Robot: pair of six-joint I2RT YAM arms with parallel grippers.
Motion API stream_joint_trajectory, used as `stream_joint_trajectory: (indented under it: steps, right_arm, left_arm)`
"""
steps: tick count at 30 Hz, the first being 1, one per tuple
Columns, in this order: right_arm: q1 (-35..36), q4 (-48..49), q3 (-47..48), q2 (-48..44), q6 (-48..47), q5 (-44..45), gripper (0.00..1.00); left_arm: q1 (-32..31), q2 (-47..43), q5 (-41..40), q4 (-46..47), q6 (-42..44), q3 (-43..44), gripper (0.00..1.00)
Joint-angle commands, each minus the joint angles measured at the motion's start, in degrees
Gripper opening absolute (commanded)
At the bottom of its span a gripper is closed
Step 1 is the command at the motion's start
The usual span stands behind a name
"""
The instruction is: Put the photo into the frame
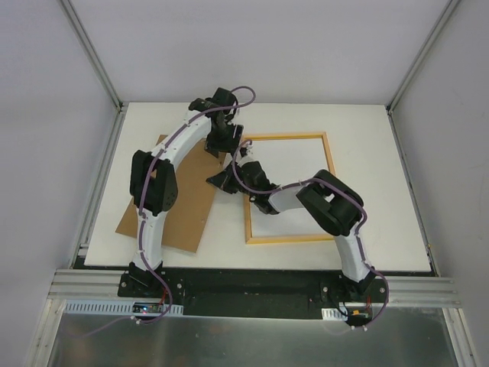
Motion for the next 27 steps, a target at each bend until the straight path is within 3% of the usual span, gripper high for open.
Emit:
stream_joint_trajectory:
  steps: [1, 7, 12, 21, 27]
  right_arm:
    - [-1.07, -0.20, -2.60, -7.94, -4.74, 1.72, 0.01]
    - [-3.00, -8.28, -6.02, -19.36, -6.76, 0.75, 0.00]
    - [-8.00, -26.53, -8.40, -34.81, -9.83, 0.31, 0.00]
    - [-19.34, -63.82, -4.72, -65.76, -20.46, 5.06, 0.00]
    - [-29.18, -79.39, 3.27, -74.40, -25.39, 2.87, 0.00]
  left_arm:
    - [-0.56, -8.09, -0.99, -3.96, -1.34, 8.55, 0.68]
    - [1.54, -16.88, -1.08, -5.28, -6.52, 16.29, 0.73]
    - [4.27, -26.02, -3.01, -3.97, -10.83, 15.43, 0.72]
    - [6.38, -38.25, -7.31, 4.47, -17.42, -3.19, 0.58]
    - [7.08, -37.82, -6.01, 9.13, -20.24, -14.62, 0.50]
